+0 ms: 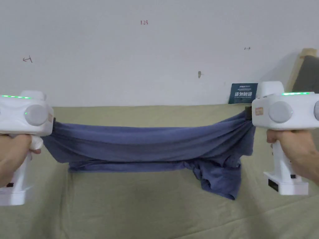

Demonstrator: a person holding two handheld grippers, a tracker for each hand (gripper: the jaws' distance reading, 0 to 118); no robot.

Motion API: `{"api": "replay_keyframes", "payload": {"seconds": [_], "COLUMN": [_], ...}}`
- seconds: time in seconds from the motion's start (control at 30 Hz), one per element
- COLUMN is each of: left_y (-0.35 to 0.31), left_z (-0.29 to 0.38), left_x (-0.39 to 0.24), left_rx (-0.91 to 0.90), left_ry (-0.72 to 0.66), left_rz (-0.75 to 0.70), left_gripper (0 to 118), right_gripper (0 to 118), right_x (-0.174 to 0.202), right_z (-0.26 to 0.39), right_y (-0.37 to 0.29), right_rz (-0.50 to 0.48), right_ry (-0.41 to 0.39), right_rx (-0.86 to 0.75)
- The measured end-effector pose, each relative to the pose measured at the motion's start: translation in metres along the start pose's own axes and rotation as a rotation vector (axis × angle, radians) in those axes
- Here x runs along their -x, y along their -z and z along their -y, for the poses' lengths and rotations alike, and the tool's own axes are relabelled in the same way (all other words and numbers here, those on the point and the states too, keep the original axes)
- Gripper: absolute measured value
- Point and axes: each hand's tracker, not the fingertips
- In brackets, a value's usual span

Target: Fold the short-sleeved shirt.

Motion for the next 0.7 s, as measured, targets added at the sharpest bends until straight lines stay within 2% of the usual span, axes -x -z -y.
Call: {"api": "replay_keyframes", "payload": {"seconds": [0.03, 0.13, 0.23, 0.4, 0.7], "left_y": [-0.008, -0.039, -0.070, -0.122, -0.186], "left_z": [0.013, 0.057, 0.108, 0.191, 0.295], "left_x": [0.005, 0.017, 0.028, 0.039, 0.073], "left_rx": [0.000, 0.018, 0.045, 0.072, 0.145], "left_ry": [0.010, 0.052, 0.042, 0.065, 0.028], "left_rz": [0.004, 0.015, 0.049, 0.067, 0.118], "left_gripper": [3, 3, 3, 3, 3], "right_gripper": [1, 1, 1, 1, 1], "right_x": [0.003, 0.000, -0.004, -0.006, -0.017], "right_z": [0.014, 0.054, 0.100, 0.176, 0.282], "right_y": [-0.033, -0.079, -0.124, -0.190, -0.255], "right_rz": [0.030, 0.010, -0.032, -0.033, -0.059], "right_ry": [-0.001, -0.005, 0.042, 0.017, -0.005], "right_rx": [-0.002, 0.019, 0.038, 0.065, 0.165]}}
